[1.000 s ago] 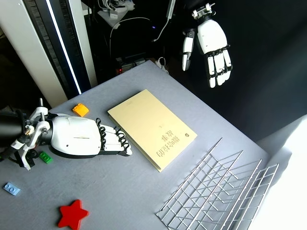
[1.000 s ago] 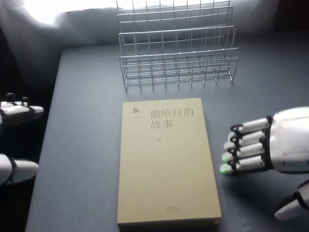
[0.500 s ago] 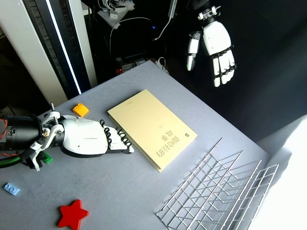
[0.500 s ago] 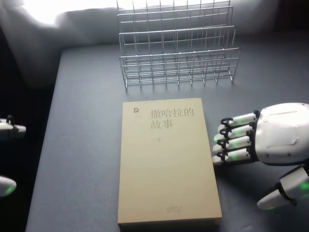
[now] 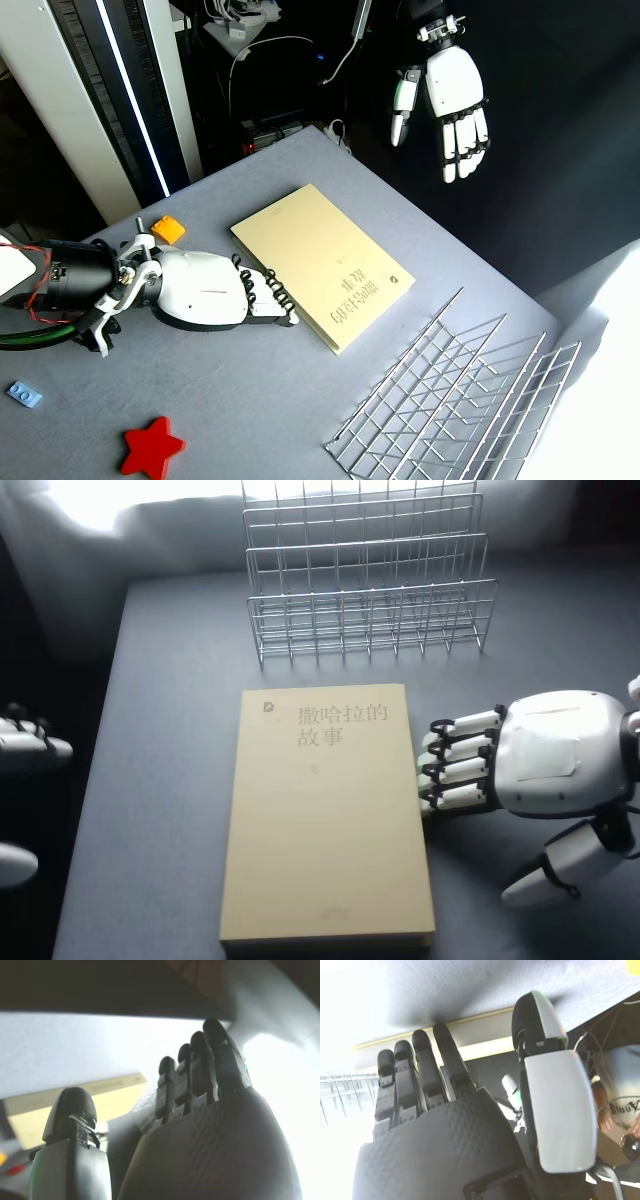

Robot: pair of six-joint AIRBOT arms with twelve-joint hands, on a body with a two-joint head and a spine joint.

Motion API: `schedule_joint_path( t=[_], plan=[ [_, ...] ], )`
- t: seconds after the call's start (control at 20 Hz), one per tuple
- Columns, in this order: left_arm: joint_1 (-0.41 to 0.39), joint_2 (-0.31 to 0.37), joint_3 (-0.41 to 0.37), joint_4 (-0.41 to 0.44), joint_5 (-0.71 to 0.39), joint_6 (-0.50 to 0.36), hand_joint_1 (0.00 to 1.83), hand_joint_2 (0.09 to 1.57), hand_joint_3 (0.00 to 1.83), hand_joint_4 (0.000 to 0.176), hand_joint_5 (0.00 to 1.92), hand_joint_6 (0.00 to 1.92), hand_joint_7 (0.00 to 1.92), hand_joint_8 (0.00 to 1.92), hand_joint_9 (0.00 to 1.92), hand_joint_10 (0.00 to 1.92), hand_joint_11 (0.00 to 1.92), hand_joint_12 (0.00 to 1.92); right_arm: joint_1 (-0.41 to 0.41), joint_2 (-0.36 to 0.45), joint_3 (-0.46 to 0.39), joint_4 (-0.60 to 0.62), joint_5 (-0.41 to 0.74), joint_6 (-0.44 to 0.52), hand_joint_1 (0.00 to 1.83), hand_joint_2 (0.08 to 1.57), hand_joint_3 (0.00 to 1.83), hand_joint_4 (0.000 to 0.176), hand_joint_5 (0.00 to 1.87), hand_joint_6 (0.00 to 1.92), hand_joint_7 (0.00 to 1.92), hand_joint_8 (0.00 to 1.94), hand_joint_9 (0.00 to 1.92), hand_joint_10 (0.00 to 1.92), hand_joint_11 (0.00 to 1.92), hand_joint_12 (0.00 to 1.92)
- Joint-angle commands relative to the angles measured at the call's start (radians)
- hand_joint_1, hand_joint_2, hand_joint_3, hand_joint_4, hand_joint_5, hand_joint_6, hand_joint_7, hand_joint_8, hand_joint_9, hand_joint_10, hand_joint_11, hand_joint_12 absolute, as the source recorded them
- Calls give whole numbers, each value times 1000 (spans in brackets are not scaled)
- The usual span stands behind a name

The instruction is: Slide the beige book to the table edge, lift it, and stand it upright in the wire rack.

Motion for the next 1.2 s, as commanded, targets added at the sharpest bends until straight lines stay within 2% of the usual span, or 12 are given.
schedule_joint_path(
  t=[0.0,0.1,0.2,0.35,0.55,0.7,0.8,0.95,1.0,1.05,1.15],
  plan=[
    [-13,15,10,-9,-55,4,506,1143,0,50,194,3,144,1,162,1,0,595,16,-3,1,35,34,7,102,1149,1,1,194,0,154,0,144,0,0,305],
    [-35,15,9,-30,-60,4,469,1156,3,55,166,0,117,0,138,0,0,550,23,-17,1,35,9,7,100,1153,2,0,192,1,144,2,136,1,0,283],
    [-34,13,16,-30,-59,-6,476,1152,1,54,168,1,116,0,136,1,0,545,29,-33,1,35,-19,12,110,1153,1,0,189,0,144,1,145,3,0,359],
    [-23,10,40,-30,-4,-81,496,1149,0,57,163,0,106,0,127,1,0,535,43,-55,0,35,-42,23,138,1151,0,0,202,3,161,3,162,5,0,441],
    [-1,16,52,-30,-11,-150,473,1154,1,55,149,0,137,5,151,6,0,586,56,-81,0,35,-67,42,96,1159,2,0,172,0,143,1,147,1,0,392],
    [-10,11,57,-30,-13,-184,463,1155,1,53,142,2,142,2,123,3,0,521,69,-102,-2,35,-91,60,114,1154,0,0,171,0,129,0,136,0,0,369],
    [-40,-9,66,-30,29,-166,508,1144,0,45,170,6,170,5,153,8,0,568,72,-105,-15,35,-100,63,126,1147,0,0,187,2,173,6,169,7,0,498],
    [-94,-53,93,-30,144,-117,493,1149,0,55,153,2,163,2,151,3,0,543,85,-116,-38,35,-130,64,111,1159,1,0,170,5,150,2,150,3,0,371],
    [-96,-56,92,-30,142,-108,510,1145,0,53,156,3,156,1,150,2,0,564,89,-117,-44,35,-137,67,108,1160,1,0,175,5,150,1,148,2,0,362],
    [-95,-51,86,-30,118,-128,555,1130,0,50,167,4,161,2,162,4,0,591,93,-118,-50,35,-145,74,91,1163,2,0,168,1,138,1,137,2,0,315],
    [-89,-45,89,-30,114,-180,519,1135,0,60,139,0,142,0,148,1,0,579,96,-122,-60,35,-162,88,100,1154,0,0,180,2,150,2,152,4,0,323]
  ],
)
